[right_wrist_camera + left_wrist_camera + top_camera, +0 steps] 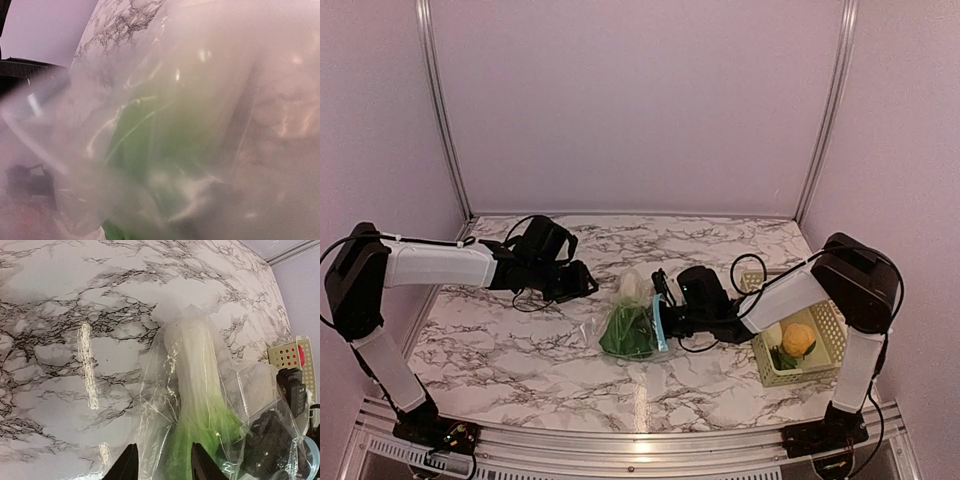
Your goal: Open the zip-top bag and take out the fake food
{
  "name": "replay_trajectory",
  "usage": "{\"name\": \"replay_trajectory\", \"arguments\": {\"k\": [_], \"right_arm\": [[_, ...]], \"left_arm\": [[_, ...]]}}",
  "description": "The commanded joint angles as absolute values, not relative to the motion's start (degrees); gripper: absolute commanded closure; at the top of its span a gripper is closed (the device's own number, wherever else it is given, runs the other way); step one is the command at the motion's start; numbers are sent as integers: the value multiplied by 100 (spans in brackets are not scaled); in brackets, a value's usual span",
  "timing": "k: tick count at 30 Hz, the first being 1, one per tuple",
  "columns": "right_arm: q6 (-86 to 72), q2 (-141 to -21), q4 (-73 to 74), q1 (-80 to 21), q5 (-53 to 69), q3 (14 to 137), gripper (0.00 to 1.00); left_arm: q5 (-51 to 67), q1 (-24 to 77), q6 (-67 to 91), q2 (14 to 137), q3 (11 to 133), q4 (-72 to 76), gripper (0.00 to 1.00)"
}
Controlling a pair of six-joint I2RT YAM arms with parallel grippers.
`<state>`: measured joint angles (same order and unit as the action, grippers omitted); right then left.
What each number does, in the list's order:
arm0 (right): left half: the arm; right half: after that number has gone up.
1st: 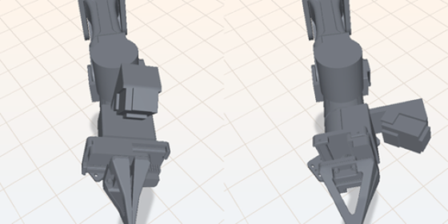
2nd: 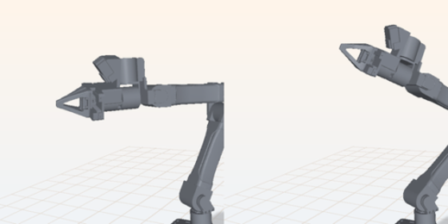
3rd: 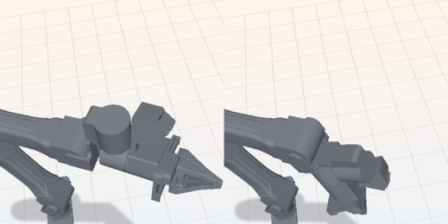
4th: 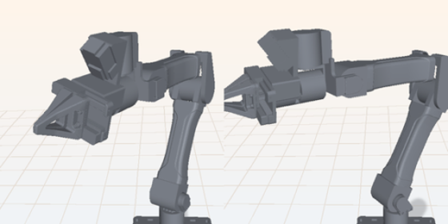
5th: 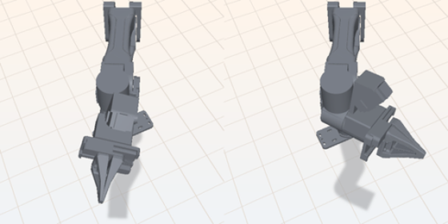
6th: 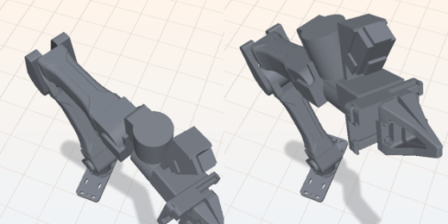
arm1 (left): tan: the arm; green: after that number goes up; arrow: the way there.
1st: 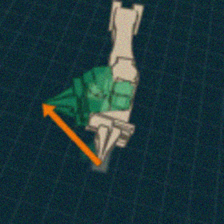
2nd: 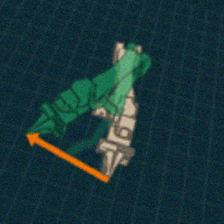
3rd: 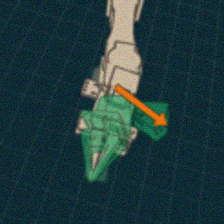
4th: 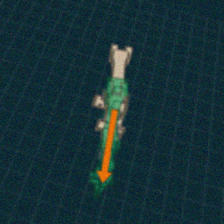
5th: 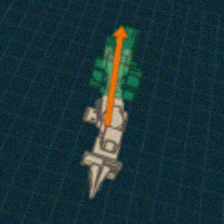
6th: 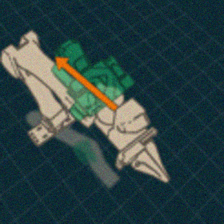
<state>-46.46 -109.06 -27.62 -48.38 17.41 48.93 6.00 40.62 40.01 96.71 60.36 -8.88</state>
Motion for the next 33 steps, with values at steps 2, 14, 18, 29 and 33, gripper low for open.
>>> {"name": "replay_trajectory", "arguments": {"k": [2, 14, 18, 29, 33], "right_arm": [[-4780, -10704, -3297, -4651, 2253, 4851, 94], [-4766, -10677, -3401, -4562, 2413, 4789, 95], [-4765, -10626, -3384, -4566, 2394, 4810, 96], [-4570, -10257, -2835, -4562, 2226, 4838, 96], [-4469, -10011, -2552, -4562, 2176, 4744, 97]], "left_arm": [[724, 3973, 3776, 9618, 5501, -1133, 61], [1417, 3973, 4035, 9979, 5301, -486, 60], [1355, 3973, 4058, 10151, 5367, -573, 66], [197, 3790, 4332, 9983, 5546, -920, 100], [-92, 3610, 4262, 9903, 5742, -1091, 100]]}}
